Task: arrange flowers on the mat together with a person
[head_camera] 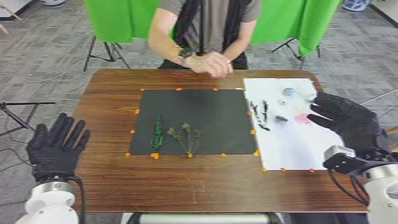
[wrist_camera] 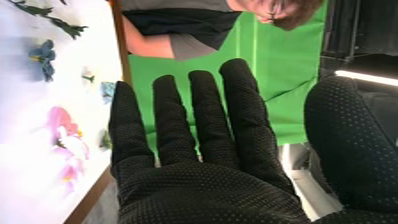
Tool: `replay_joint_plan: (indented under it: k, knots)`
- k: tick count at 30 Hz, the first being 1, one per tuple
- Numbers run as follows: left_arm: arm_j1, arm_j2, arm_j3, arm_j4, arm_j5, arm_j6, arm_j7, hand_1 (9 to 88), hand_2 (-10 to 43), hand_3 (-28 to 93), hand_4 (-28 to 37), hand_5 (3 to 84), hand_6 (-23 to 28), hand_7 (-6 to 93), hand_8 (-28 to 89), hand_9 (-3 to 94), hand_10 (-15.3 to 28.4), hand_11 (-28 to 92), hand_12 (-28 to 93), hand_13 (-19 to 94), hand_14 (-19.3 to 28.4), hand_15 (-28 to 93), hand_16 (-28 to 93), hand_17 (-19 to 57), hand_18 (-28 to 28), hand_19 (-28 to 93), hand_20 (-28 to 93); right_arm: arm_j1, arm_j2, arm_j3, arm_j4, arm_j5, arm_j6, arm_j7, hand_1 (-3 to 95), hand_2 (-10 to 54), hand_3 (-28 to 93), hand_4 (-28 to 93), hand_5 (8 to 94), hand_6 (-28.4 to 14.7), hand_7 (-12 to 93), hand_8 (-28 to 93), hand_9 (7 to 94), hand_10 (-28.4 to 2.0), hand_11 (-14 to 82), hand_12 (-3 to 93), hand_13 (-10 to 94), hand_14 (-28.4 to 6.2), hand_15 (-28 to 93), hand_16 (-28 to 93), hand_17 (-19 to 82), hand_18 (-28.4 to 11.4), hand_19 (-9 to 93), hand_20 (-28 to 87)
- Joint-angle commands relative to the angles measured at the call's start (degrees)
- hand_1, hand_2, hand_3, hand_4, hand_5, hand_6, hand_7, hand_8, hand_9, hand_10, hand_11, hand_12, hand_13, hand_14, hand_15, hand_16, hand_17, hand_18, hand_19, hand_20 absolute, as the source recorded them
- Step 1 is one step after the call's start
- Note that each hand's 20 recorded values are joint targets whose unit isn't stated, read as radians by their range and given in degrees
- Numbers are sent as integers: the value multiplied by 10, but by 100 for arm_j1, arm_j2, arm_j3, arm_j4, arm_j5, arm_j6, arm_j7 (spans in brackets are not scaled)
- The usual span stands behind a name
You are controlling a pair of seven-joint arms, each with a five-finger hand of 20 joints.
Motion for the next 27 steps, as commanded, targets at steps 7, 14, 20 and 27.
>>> replay_joint_plan:
  k: [7, 14, 20, 27]
  knots:
    - [92, -64, 53, -94, -350, 384, 48, 231, 170, 741, -283, 423, 85, 118, -104, 287, 110, 190, 25, 290, 150, 301, -79, -59, 159, 414, 75, -185, -383, 368, -8, 100, -484, 76, 202, 99, 818, -244, 476, -27, 185, -123, 456, -125, 54, 124, 348, -136, 110, 136, 118, -185, 338, 125]
    - [138, -107, 77, -183, -561, 693, 56, 236, 167, 761, -283, 427, 87, 127, -108, 279, 108, 200, 19, 292, 153, 315, -82, -57, 161, 425, 78, -291, -602, 570, -38, 321, -707, 226, 204, 102, 816, -245, 477, -27, 187, -125, 455, -125, 54, 124, 346, -138, 109, 136, 118, -185, 338, 125]
    - [183, -122, 30, -186, -470, 535, -19, 239, 167, 758, -283, 446, 92, 131, -110, 312, 119, 210, 16, 297, 153, 319, -86, -57, 161, 428, 75, -240, -717, 680, -17, 399, -1005, 438, 205, 103, 815, -245, 477, -29, 182, -126, 455, -125, 54, 123, 345, -139, 109, 136, 118, -184, 339, 125]
    - [203, -132, 45, -219, -522, 748, 13, 240, 168, 762, -283, 462, 98, 128, -107, 322, 122, 206, 24, 295, 153, 318, -87, -57, 160, 429, 73, -273, -984, 886, -39, 376, -1288, 630, 205, 104, 815, -244, 475, -33, 173, -122, 455, -126, 54, 123, 345, -139, 108, 136, 117, -184, 342, 126]
